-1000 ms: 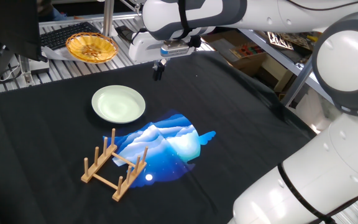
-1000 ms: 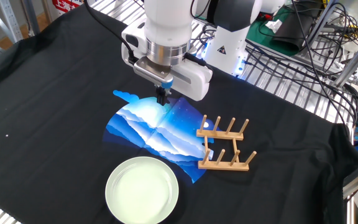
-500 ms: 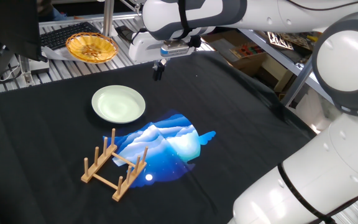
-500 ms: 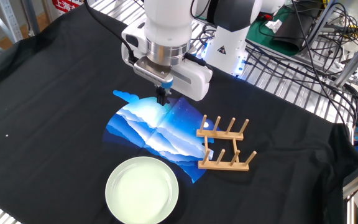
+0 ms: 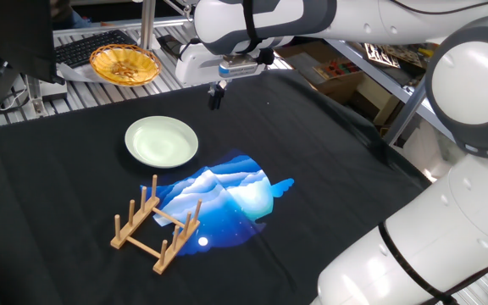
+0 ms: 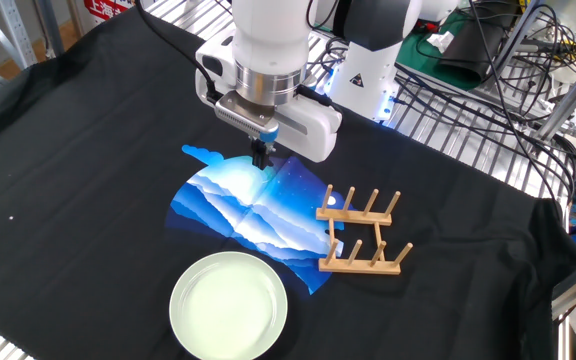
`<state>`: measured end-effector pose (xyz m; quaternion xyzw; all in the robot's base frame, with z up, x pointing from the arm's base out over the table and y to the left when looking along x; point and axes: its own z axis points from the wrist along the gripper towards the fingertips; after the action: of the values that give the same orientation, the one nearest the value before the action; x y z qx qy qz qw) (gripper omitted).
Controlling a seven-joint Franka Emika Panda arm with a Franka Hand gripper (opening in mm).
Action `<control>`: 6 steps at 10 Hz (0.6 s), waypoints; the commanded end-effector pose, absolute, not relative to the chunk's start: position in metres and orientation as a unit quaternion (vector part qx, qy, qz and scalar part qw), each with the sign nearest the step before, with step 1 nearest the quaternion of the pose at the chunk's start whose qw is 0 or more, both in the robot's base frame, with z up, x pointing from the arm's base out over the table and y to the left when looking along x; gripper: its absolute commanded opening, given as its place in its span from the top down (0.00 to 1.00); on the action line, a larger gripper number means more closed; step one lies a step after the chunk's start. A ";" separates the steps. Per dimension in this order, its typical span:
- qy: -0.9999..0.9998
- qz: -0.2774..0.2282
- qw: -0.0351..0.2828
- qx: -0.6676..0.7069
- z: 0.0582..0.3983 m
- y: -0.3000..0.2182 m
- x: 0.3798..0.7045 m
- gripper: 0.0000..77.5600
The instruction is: Put the dish on the dish rack
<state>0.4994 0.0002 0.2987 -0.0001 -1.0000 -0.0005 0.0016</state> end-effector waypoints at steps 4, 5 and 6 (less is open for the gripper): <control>-0.997 -0.038 0.041 -0.048 0.299 0.000 0.499 1.00; -0.997 -0.039 0.041 -0.048 0.299 0.000 0.499 1.00; -0.997 -0.039 0.042 -0.048 0.299 0.000 0.499 1.00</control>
<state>0.4989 0.0003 0.2976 -0.0480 -0.9972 -0.0382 0.0430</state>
